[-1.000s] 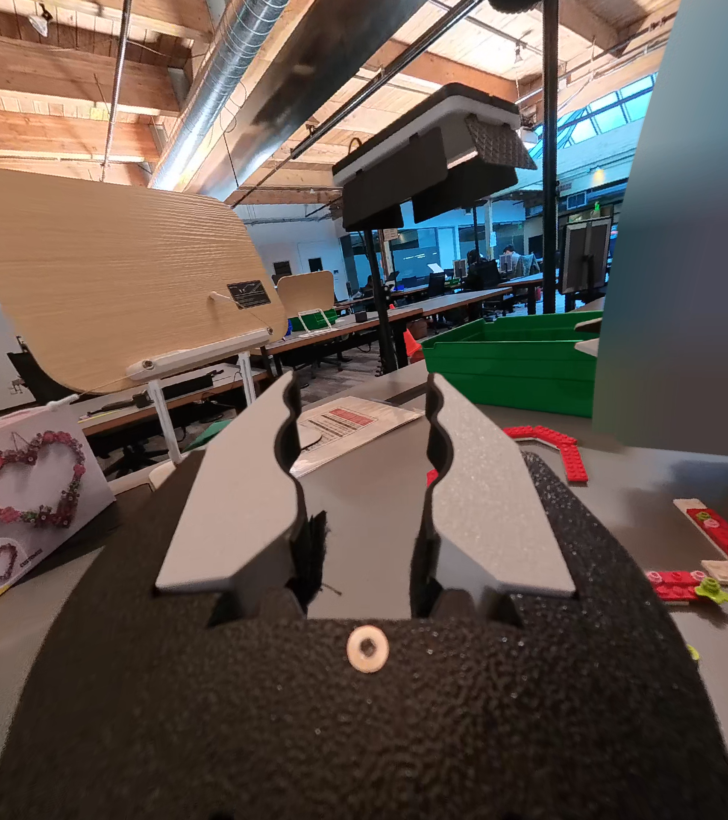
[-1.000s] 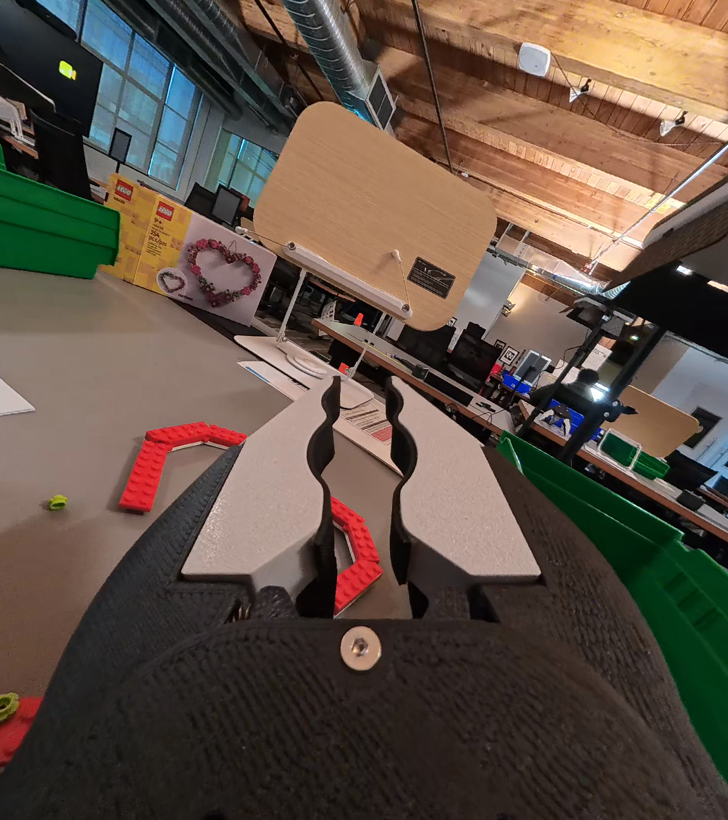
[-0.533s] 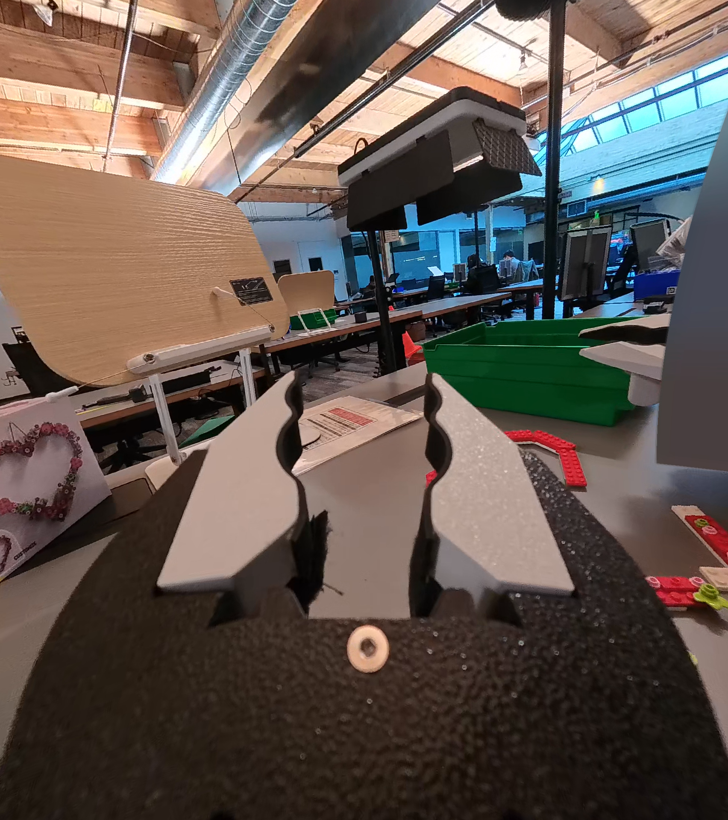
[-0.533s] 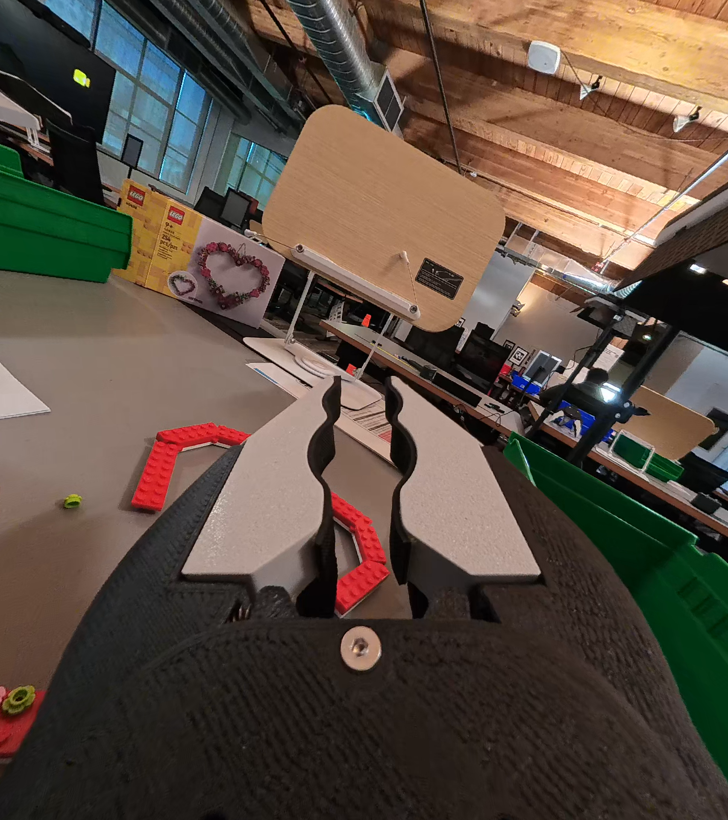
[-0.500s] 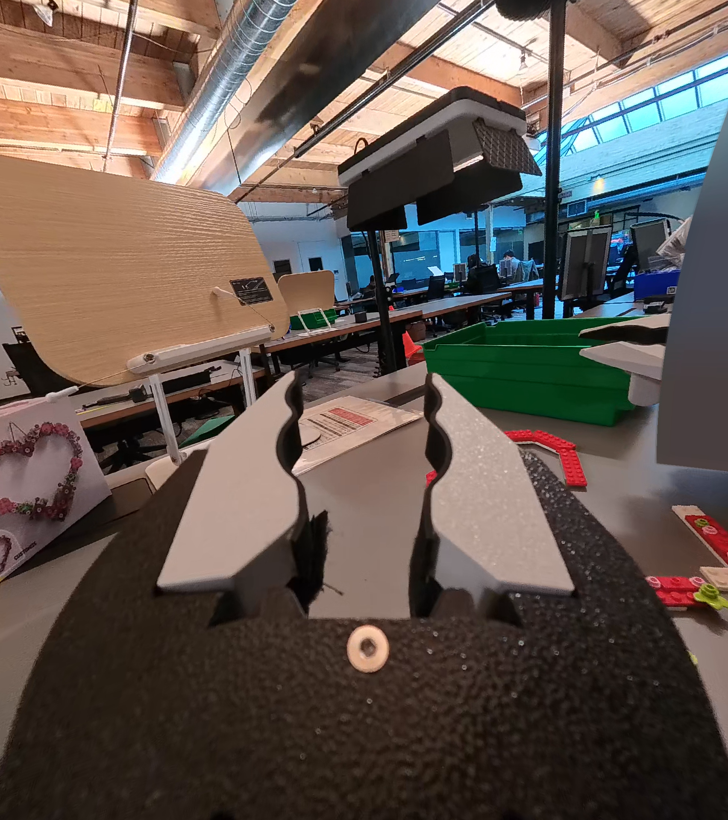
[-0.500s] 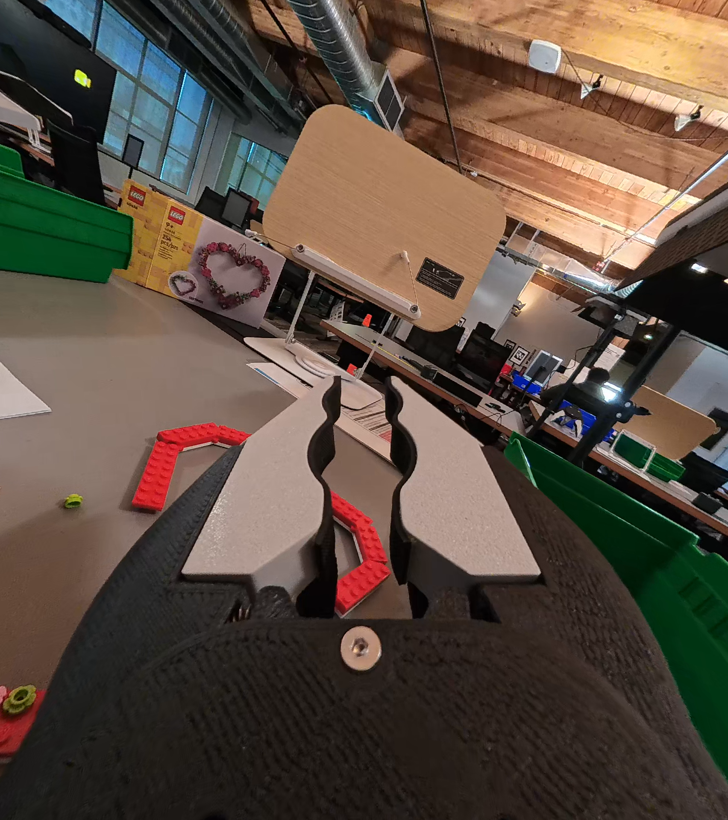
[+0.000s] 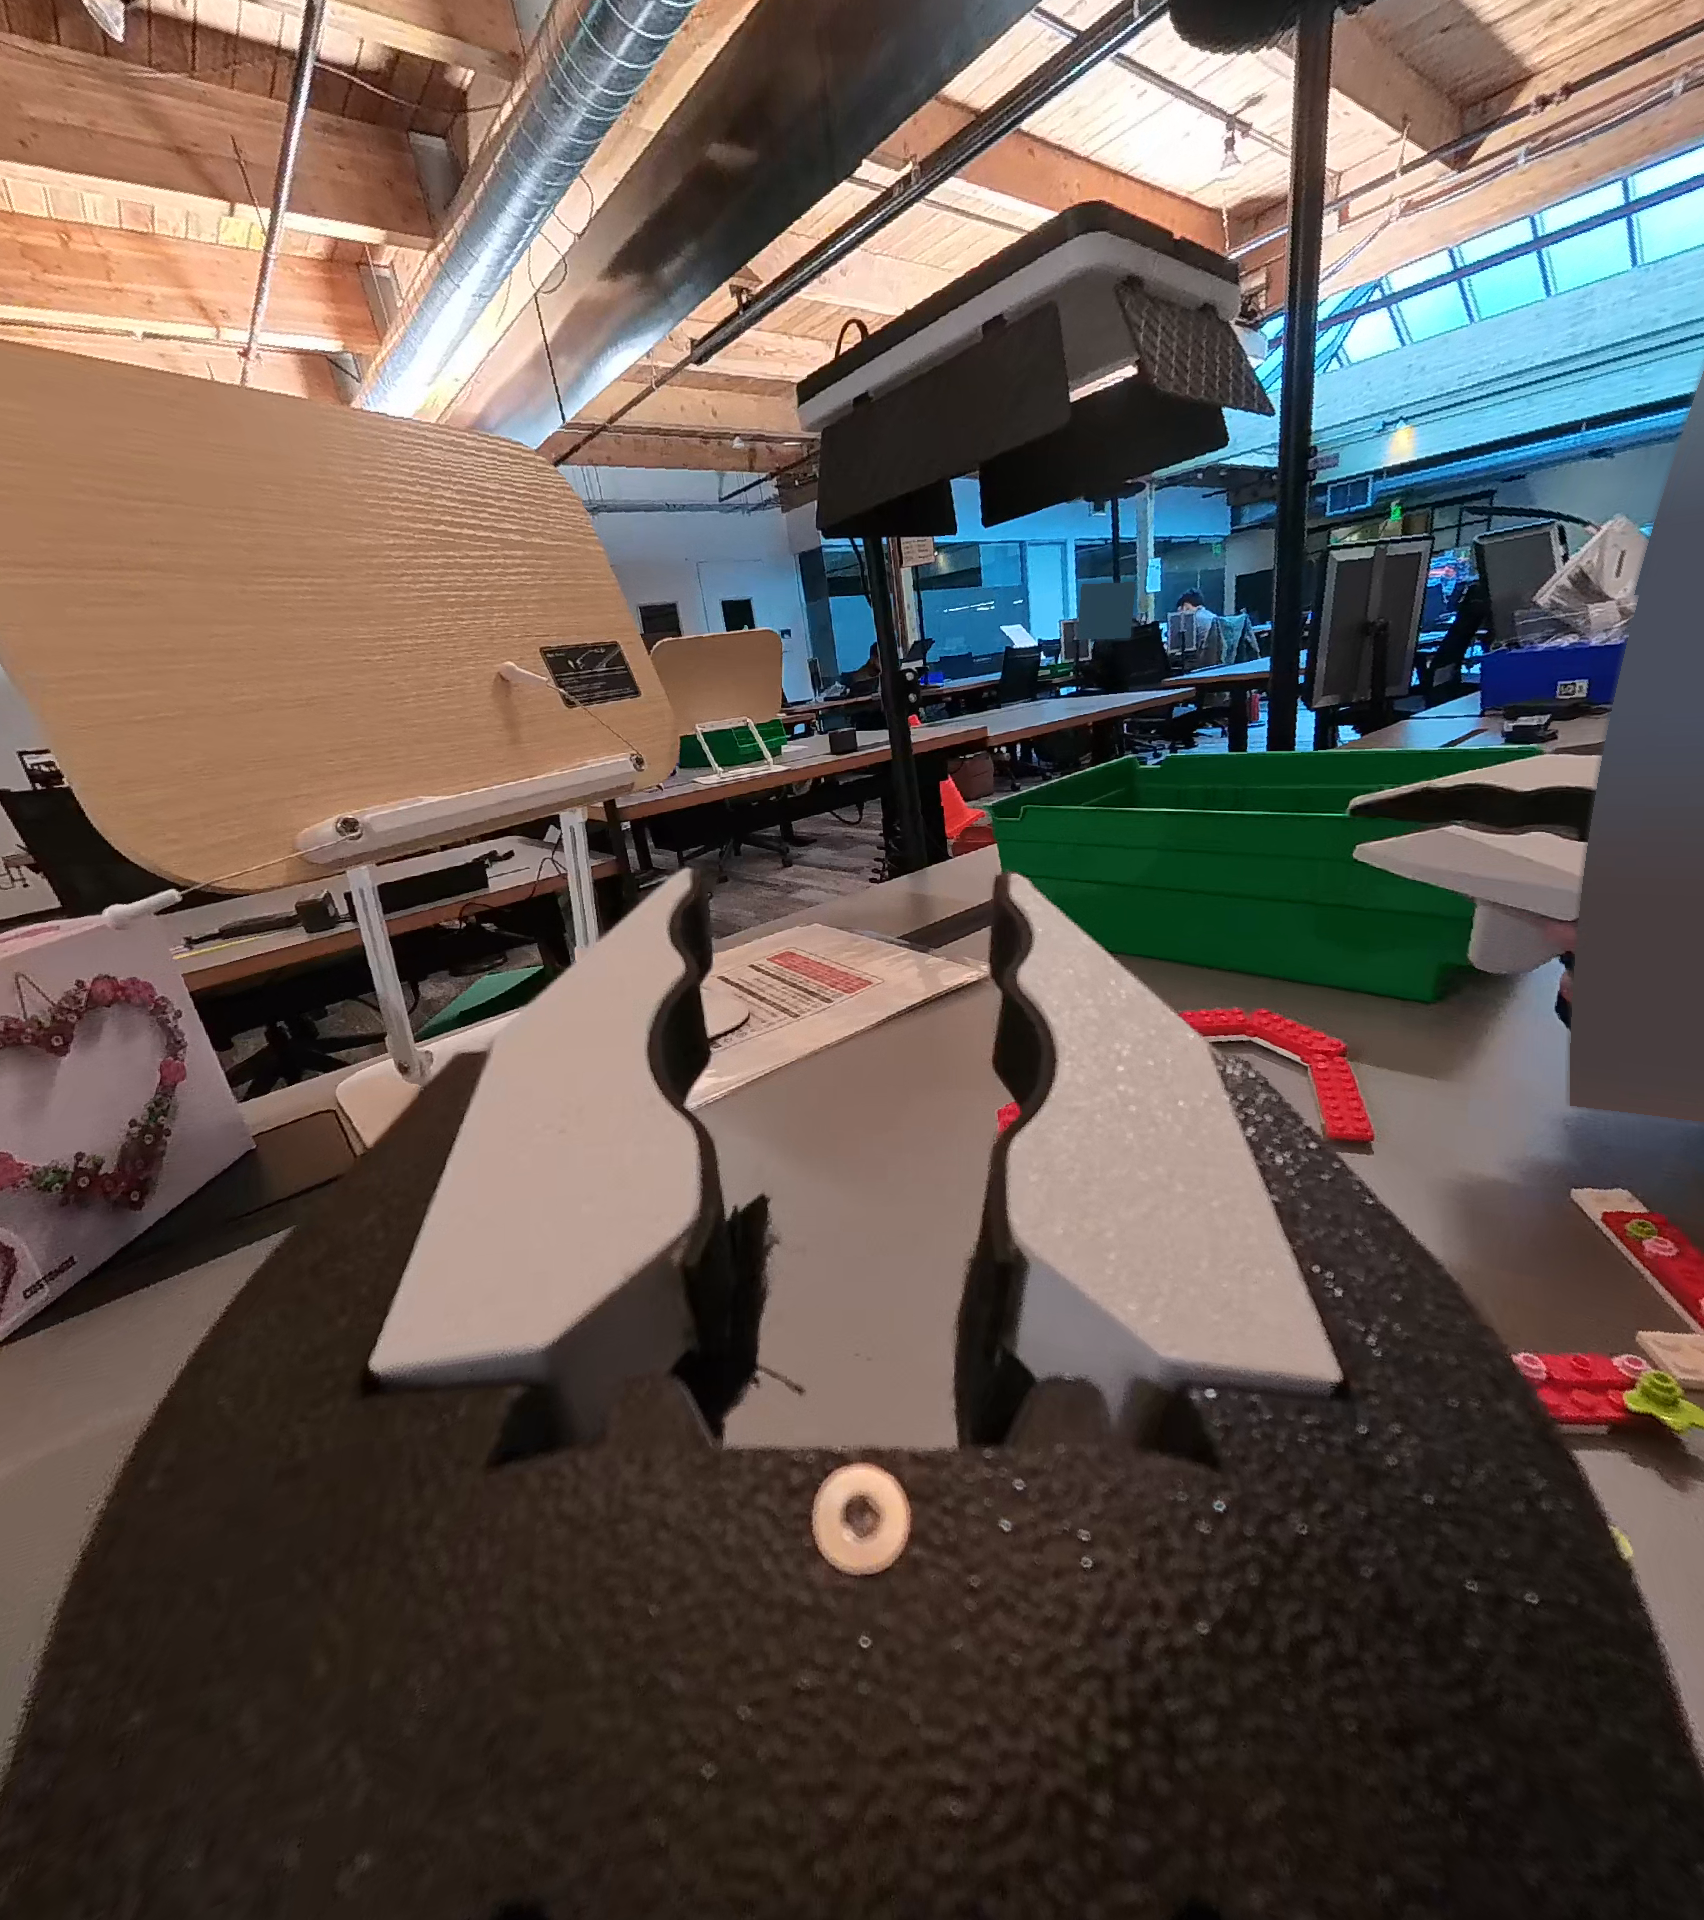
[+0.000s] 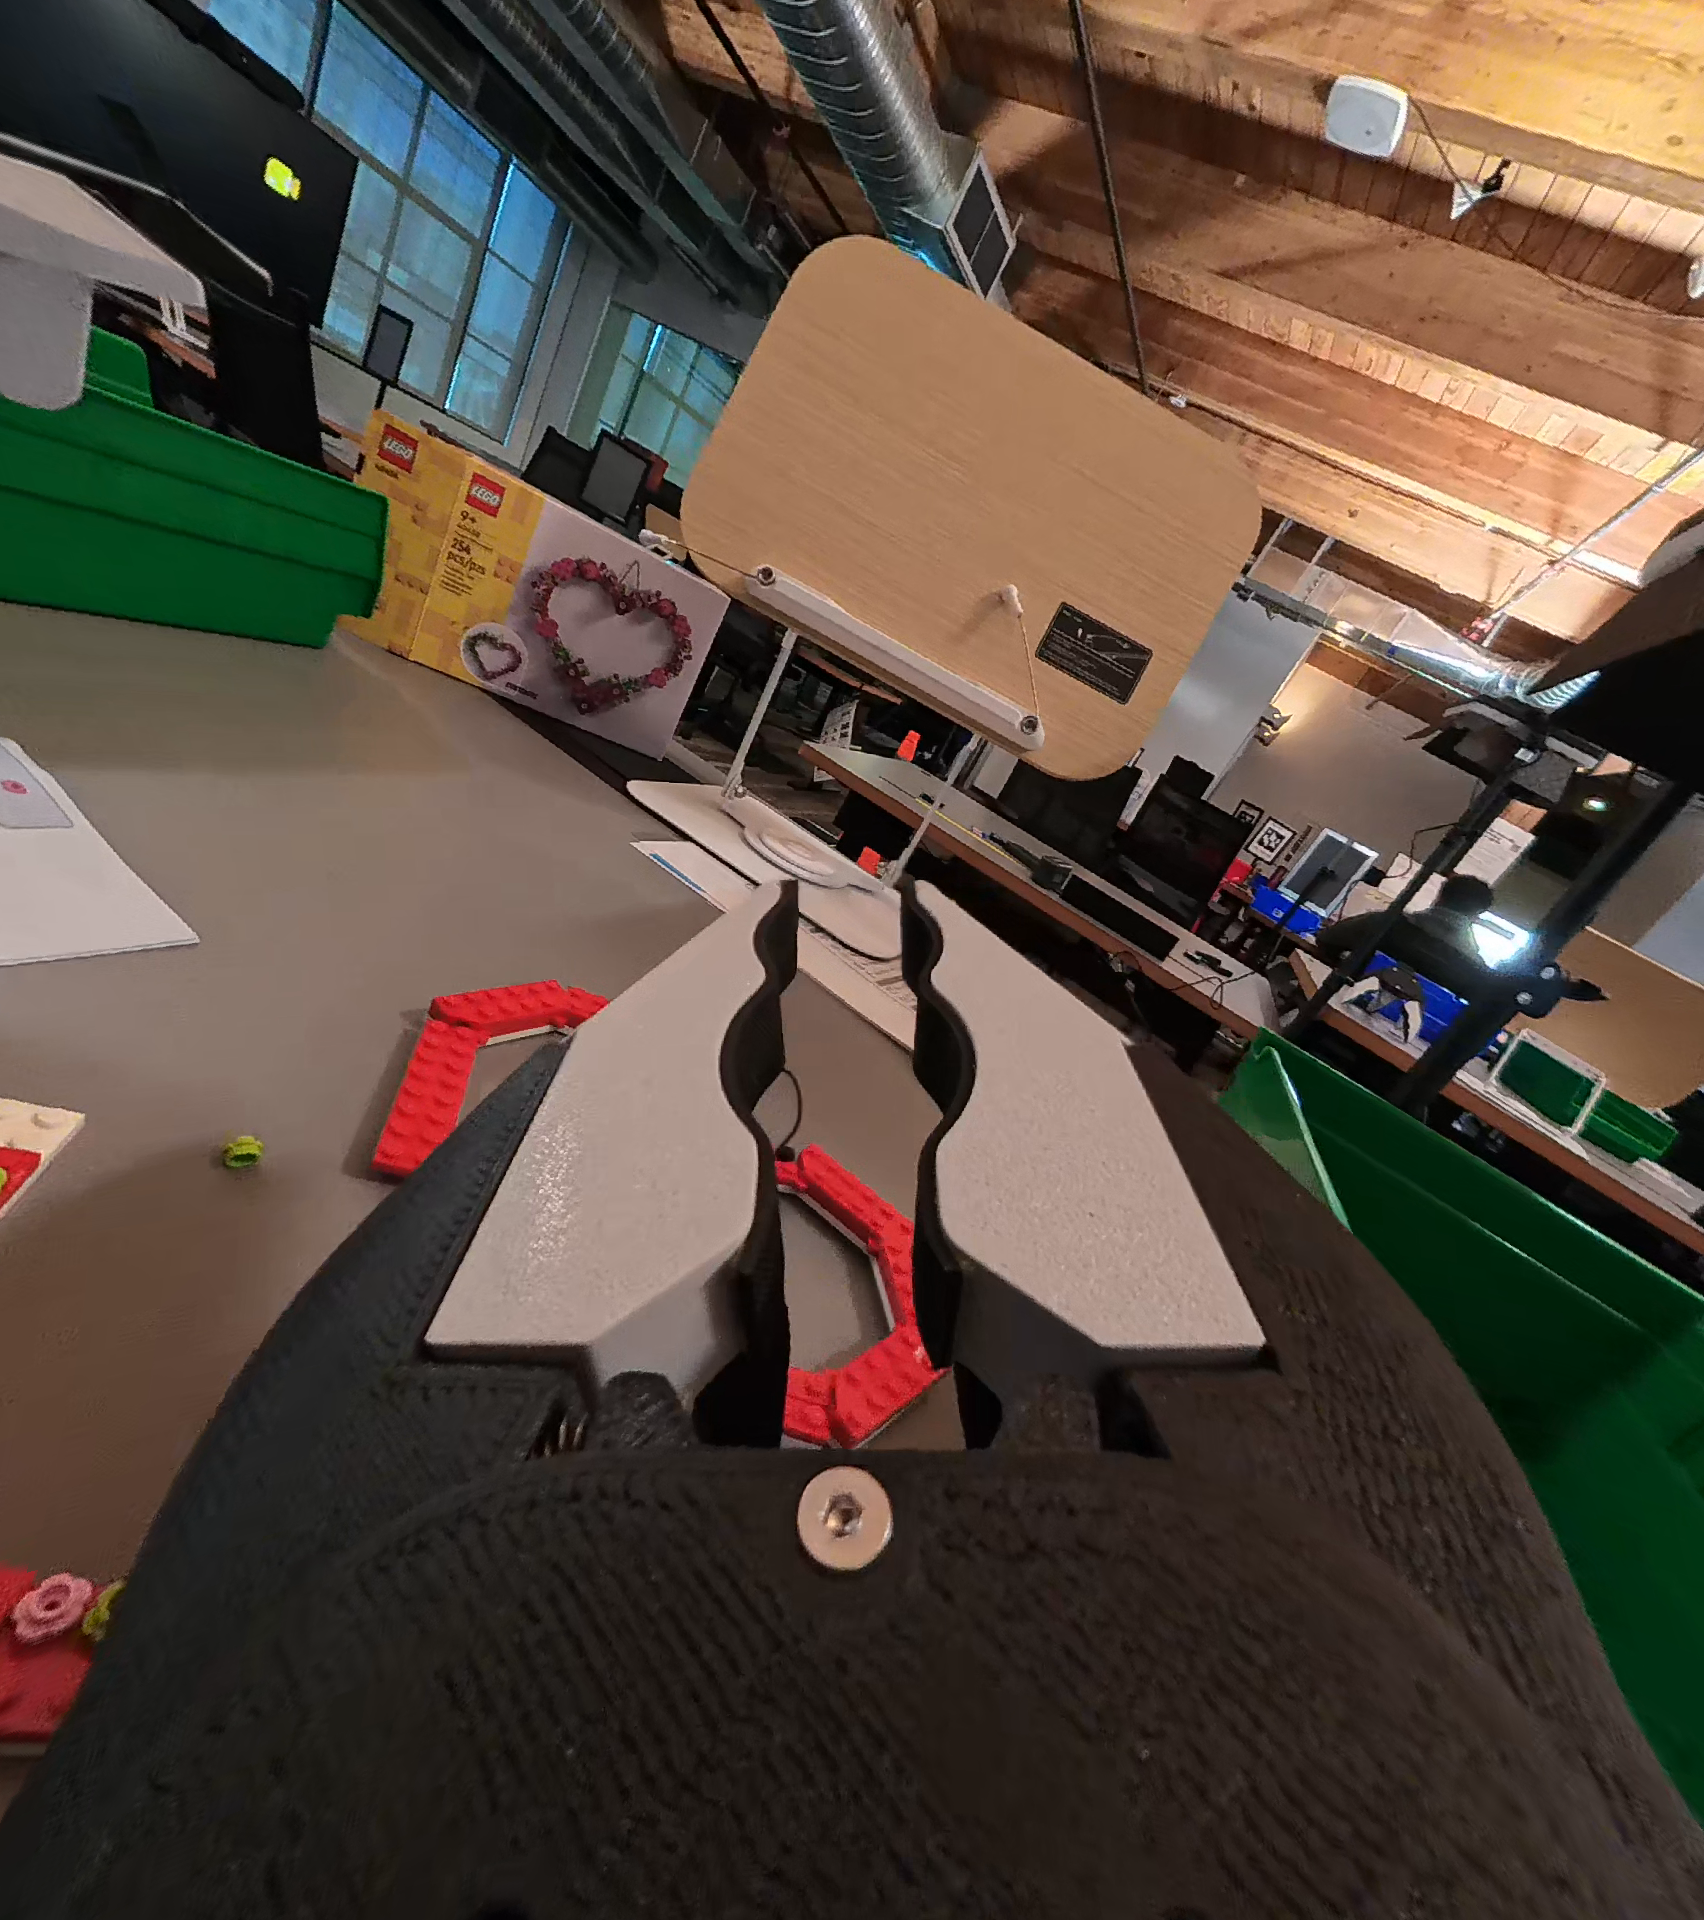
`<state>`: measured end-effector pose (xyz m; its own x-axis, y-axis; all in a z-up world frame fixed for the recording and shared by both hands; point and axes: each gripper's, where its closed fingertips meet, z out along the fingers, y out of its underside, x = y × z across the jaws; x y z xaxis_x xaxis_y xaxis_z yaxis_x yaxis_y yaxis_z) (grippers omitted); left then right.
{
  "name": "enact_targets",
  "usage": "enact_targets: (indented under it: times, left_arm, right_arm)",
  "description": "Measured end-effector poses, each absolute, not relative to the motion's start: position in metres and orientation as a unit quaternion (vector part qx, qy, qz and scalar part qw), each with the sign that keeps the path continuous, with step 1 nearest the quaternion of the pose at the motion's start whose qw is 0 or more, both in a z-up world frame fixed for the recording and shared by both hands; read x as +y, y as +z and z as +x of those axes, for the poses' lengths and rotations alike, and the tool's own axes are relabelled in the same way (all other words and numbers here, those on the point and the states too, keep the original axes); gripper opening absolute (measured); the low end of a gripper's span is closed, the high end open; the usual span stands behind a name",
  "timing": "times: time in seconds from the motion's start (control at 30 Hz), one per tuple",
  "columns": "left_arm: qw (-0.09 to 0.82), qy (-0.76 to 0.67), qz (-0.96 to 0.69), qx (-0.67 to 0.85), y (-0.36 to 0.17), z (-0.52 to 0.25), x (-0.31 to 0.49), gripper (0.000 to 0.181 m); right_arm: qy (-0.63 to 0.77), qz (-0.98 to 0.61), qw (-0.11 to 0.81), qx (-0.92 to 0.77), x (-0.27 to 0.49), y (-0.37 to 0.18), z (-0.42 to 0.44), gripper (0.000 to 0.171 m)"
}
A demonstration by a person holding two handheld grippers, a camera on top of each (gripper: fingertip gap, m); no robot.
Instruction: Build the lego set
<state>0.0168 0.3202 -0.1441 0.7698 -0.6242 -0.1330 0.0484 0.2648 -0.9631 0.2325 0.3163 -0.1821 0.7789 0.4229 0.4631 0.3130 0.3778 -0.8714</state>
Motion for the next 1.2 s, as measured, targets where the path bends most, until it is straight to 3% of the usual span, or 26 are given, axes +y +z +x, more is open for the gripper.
enact_targets:
  times: [0.93, 1.07, 1.2]
  left_arm:
    - [0.749, -0.208, -0.565, 0.277, -0.147, 0.023, 0.320, 0.049]
    - [0.752, -0.208, -0.561, 0.277, -0.145, 0.022, 0.319, 0.049]
    - [0.755, -0.214, -0.555, 0.275, -0.141, 0.022, 0.316, 0.048]
  right_arm:
    - [0.049, -0.556, 0.738, -0.380, 0.312, -0.191, 0.217, 0.018]
    - [0.137, -0.564, 0.668, -0.465, 0.288, -0.196, 0.187, 0.022]
    - [0.272, -0.642, 0.466, -0.545, 0.236, -0.233, 0.154, 0.019]
